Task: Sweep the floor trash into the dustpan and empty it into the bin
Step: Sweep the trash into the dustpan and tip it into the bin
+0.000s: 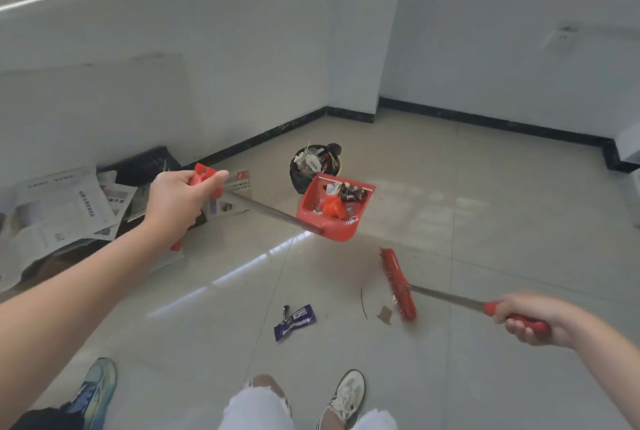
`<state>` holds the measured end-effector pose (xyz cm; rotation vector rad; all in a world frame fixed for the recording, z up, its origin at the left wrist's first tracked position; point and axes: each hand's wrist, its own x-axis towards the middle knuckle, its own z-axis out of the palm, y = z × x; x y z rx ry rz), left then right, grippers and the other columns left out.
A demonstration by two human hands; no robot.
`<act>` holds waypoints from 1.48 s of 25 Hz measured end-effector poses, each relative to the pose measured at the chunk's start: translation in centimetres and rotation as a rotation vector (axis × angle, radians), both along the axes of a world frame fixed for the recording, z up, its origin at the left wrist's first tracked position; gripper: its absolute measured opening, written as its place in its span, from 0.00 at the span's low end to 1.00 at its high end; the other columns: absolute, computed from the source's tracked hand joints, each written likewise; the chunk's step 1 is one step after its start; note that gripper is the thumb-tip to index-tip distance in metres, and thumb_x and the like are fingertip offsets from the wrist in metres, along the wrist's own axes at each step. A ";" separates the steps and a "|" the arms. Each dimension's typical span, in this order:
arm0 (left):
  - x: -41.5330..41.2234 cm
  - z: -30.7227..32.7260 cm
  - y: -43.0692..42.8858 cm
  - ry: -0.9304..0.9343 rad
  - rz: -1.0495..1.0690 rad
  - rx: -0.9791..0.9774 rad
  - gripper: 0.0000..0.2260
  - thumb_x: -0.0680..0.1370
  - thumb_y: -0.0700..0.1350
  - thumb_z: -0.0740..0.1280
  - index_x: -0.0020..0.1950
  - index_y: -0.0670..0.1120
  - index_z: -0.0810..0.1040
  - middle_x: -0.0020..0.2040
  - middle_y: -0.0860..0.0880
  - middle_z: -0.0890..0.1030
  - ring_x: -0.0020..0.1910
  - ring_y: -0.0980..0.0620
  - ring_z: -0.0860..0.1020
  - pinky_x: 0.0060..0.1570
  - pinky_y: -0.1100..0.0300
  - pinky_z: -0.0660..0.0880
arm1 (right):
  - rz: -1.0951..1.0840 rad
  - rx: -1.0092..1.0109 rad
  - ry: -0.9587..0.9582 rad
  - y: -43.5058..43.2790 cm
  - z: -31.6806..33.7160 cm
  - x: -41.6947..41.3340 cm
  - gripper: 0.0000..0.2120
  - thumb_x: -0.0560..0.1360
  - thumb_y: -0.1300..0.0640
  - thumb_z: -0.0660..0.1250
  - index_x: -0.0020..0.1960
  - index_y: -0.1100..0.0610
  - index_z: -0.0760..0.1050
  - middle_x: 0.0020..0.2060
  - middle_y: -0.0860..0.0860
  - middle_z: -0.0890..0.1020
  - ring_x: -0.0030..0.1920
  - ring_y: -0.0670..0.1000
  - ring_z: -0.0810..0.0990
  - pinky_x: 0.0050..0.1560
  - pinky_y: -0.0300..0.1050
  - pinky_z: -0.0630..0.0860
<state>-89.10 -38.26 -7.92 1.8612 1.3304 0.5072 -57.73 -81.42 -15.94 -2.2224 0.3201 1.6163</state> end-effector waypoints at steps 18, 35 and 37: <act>3.1 -12.2 13.0 -0.286 0.829 -0.662 0.17 0.72 0.55 0.74 0.48 0.43 0.77 0.31 0.49 0.72 0.26 0.54 0.67 0.30 0.62 0.68 | 0.086 0.013 -0.148 16.7 3.8 8.8 0.21 0.72 0.67 0.64 0.60 0.48 0.73 0.24 0.52 0.70 0.19 0.46 0.64 0.20 0.30 0.62; -0.5 -25.8 -0.3 -0.441 1.218 -1.199 0.18 0.80 0.53 0.62 0.40 0.39 0.70 0.12 0.54 0.61 0.09 0.60 0.58 0.15 0.76 0.59 | 0.412 0.013 -0.003 26.9 2.1 18.9 0.21 0.72 0.65 0.65 0.61 0.48 0.74 0.25 0.52 0.70 0.21 0.46 0.66 0.20 0.32 0.61; -0.9 -26.1 -1.8 -0.485 1.225 -1.339 0.21 0.80 0.55 0.61 0.44 0.36 0.72 0.13 0.54 0.61 0.10 0.60 0.60 0.15 0.76 0.60 | 0.435 0.018 -0.018 27.7 1.7 19.1 0.21 0.72 0.65 0.65 0.61 0.48 0.73 0.25 0.52 0.70 0.21 0.46 0.65 0.20 0.32 0.61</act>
